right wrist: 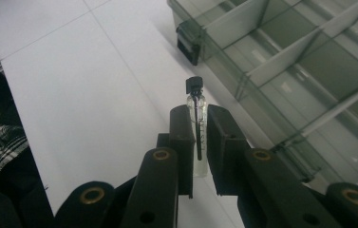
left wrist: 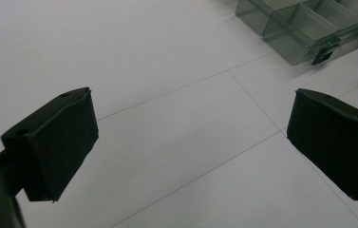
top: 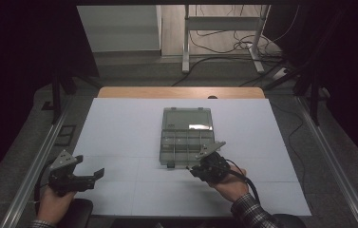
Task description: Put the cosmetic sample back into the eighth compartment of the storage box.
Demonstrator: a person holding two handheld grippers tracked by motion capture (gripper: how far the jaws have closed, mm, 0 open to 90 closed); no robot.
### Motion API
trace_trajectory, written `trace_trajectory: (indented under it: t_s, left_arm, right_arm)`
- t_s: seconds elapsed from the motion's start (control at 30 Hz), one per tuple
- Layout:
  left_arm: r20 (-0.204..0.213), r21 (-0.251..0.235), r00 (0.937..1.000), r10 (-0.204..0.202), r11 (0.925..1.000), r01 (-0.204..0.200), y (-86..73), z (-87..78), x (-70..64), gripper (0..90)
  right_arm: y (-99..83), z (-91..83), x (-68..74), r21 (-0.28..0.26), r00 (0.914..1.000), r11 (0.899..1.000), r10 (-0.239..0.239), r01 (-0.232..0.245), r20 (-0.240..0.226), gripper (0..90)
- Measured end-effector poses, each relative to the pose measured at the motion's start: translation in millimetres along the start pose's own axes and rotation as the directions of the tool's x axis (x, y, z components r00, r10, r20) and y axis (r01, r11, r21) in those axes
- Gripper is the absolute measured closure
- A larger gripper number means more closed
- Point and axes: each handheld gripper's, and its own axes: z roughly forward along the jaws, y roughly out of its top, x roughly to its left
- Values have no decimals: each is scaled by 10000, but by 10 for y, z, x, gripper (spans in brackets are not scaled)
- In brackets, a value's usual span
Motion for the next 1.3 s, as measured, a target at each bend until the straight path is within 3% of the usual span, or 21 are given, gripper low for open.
trace_trajectory:
  t_s: [0.7,1.3]
  left_arm:
    - [12,34,10000,-18,10000,18,2,4,4,36]
    - [19,59,10000,-37,10000,37,5,8,4,37]
  right_arm:
    - [16,-91,-233,-558,9969,9970,574,-544,544,808]
    - [52,-121,-503,-820,9865,9911,1145,-1053,1169,808]
